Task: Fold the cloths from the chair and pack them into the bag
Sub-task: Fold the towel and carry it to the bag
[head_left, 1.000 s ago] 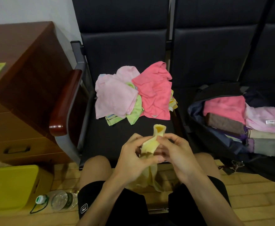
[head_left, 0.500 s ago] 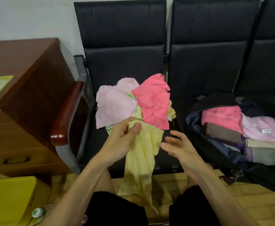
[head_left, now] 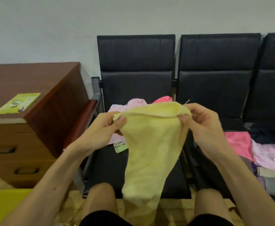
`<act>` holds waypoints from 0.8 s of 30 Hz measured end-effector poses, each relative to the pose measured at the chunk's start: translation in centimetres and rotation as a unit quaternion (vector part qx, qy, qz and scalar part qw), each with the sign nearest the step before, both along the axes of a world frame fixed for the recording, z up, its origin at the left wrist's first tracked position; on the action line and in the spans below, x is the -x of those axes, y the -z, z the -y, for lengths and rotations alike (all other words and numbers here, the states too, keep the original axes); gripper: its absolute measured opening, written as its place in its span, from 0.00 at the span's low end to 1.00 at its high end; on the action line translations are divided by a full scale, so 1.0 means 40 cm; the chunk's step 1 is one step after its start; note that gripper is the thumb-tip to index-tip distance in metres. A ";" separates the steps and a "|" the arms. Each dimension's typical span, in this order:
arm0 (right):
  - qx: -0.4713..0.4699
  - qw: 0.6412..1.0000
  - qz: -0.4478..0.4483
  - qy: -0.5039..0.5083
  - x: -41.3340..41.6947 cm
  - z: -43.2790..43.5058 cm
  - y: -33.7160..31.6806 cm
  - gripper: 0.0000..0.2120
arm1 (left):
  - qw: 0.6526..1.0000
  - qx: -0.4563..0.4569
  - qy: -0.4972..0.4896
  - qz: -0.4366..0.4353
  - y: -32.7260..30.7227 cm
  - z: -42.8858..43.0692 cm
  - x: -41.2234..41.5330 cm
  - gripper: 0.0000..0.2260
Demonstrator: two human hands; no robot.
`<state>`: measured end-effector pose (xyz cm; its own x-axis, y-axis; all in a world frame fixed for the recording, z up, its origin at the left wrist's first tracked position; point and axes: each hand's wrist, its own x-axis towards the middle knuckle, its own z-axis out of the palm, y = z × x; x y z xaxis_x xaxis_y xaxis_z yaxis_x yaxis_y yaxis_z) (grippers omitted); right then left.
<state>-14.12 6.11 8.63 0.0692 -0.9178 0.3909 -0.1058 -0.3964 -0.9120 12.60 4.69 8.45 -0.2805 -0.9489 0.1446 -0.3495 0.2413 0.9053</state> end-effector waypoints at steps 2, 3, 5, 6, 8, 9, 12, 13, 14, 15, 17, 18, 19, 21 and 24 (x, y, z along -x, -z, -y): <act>0.073 0.997 -0.032 0.010 -0.029 -0.032 -0.019 0.11 | 0.999 0.015 -0.036 -0.032 0.015 -0.007 0.009 0.18; 0.089 0.995 -0.043 0.028 -0.040 -0.040 -0.014 0.12 | 0.997 0.028 -0.049 -0.051 0.017 -0.010 0.016 0.18; 0.091 0.993 -0.044 0.064 -0.043 -0.041 0.007 0.13 | 0.992 0.049 -0.067 -0.091 0.017 -0.020 0.032 0.16; 0.087 0.992 -0.044 0.078 -0.038 -0.040 0.018 0.13 | 0.990 0.055 -0.073 -0.104 0.015 -0.027 0.042 0.16; 0.072 0.992 -0.040 0.098 -0.030 -0.037 0.042 0.11 | 0.988 0.070 -0.086 -0.106 0.015 -0.039 0.063 0.17; 0.054 0.992 -0.039 0.106 -0.029 -0.038 0.056 0.10 | 0.987 0.077 -0.094 -0.103 0.016 -0.043 0.075 0.17; -0.013 0.993 -0.012 0.113 -0.027 -0.048 0.076 0.08 | 0.982 0.069 -0.126 -0.126 0.012 -0.053 0.120 0.16; -0.041 0.994 0.018 0.103 -0.024 -0.053 0.077 0.07 | 0.979 0.051 -0.133 -0.146 0.012 -0.054 0.138 0.16; -0.074 0.992 0.064 0.078 -0.023 -0.060 0.079 0.07 | 0.975 0.025 -0.136 -0.172 0.011 -0.057 0.156 0.14; -0.113 0.987 0.110 0.044 -0.021 -0.071 0.089 0.07 | 0.970 -0.010 -0.136 -0.200 0.009 -0.059 0.174 0.14; -0.170 0.966 0.194 -0.031 -0.026 -0.099 0.124 0.09 | 0.956 -0.080 -0.128 -0.250 0.009 -0.063 0.204 0.13; -0.185 0.954 0.222 -0.074 -0.025 -0.110 0.158 0.16 | 0.950 -0.106 -0.123 -0.267 0.011 -0.066 0.217 0.13; -0.204 0.945 0.230 -0.112 -0.024 -0.121 0.190 0.24 | 0.943 -0.130 -0.119 -0.281 0.012 -0.069 0.226 0.12; -0.256 0.933 0.187 -0.171 -0.021 -0.150 0.236 0.32 | 0.930 -0.166 -0.116 -0.305 0.017 -0.068 0.241 0.10; -0.327 0.926 0.092 -0.164 -0.032 -0.181 0.302 0.19 | 0.913 -0.196 -0.128 -0.336 0.026 -0.064 0.251 0.08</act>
<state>-12.83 13.36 -3.43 0.3743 -0.9036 -0.2085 0.1042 0.2643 -0.9588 2.55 7.25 7.40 -0.0156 -0.9868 -0.1614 0.3158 -0.1581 0.9356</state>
